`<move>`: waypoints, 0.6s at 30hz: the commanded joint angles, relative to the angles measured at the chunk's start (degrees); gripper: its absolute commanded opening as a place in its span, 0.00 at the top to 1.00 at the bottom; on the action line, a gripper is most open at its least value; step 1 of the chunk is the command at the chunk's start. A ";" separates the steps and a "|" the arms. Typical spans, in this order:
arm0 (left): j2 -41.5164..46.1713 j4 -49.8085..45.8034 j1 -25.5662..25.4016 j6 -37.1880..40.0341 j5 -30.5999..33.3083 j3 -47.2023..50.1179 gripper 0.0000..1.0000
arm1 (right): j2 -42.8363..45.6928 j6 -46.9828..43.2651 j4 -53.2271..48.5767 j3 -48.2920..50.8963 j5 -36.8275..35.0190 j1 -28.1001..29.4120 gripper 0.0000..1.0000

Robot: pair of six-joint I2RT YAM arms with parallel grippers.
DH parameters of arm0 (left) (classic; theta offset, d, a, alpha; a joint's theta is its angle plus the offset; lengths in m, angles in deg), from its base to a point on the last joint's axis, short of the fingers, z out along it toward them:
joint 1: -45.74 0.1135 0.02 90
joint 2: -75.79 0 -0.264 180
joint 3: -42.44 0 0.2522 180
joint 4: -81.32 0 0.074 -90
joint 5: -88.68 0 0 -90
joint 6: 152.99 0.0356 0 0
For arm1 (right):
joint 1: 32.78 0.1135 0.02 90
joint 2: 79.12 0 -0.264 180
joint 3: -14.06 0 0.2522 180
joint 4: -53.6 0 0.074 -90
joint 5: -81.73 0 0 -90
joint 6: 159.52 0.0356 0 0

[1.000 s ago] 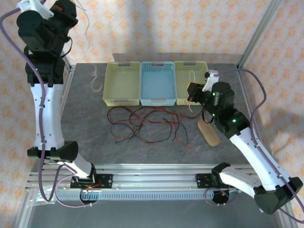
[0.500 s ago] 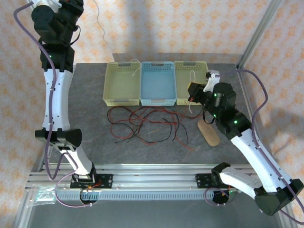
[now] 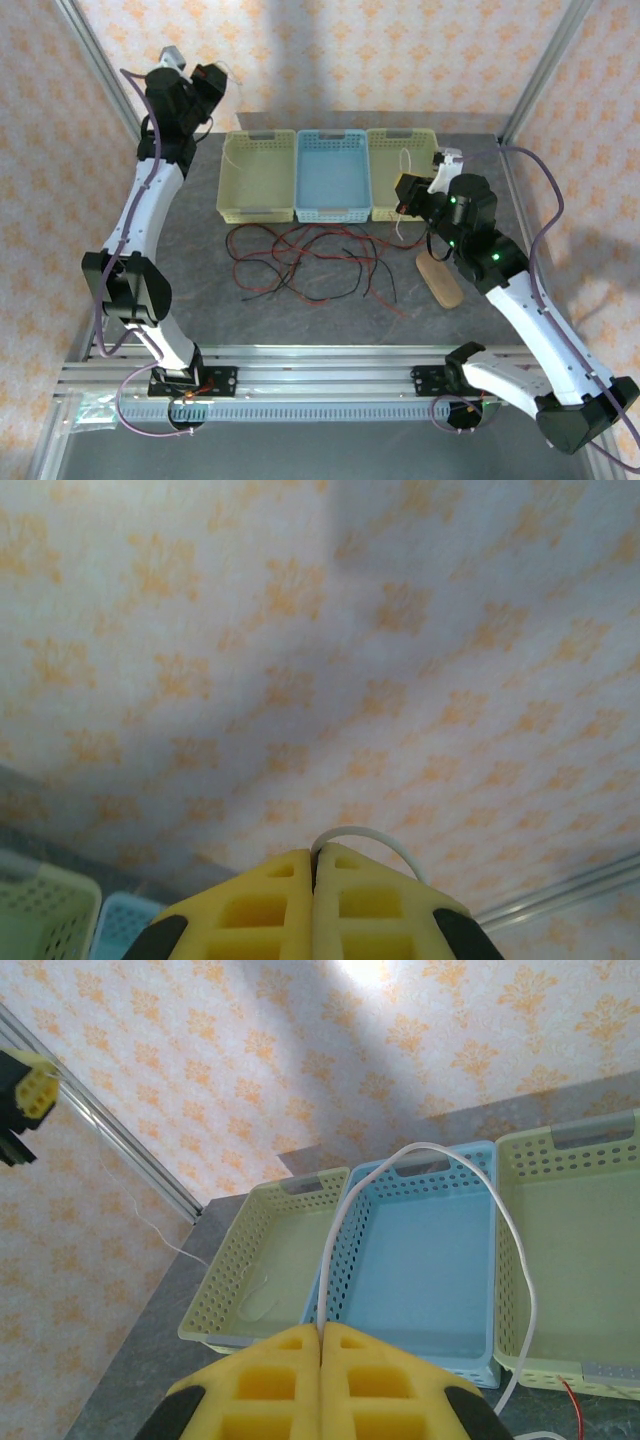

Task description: Untangle the cables

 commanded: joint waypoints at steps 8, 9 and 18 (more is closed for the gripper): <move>-6.19 -7.36 -1.32 6.32 1.97 -8.62 1.00 | 0.40 0.35 0.68 -0.48 0.97 -0.05 1.00; -7.97 -9.27 -1.70 7.55 2.42 -10.29 1.00 | 0.32 0.12 0.17 -0.87 1.01 -0.05 1.00; -16.71 -13.70 -3.56 11.92 10.11 -9.89 1.00 | 1.36 -0.60 -2.53 -3.76 -0.03 -0.05 1.00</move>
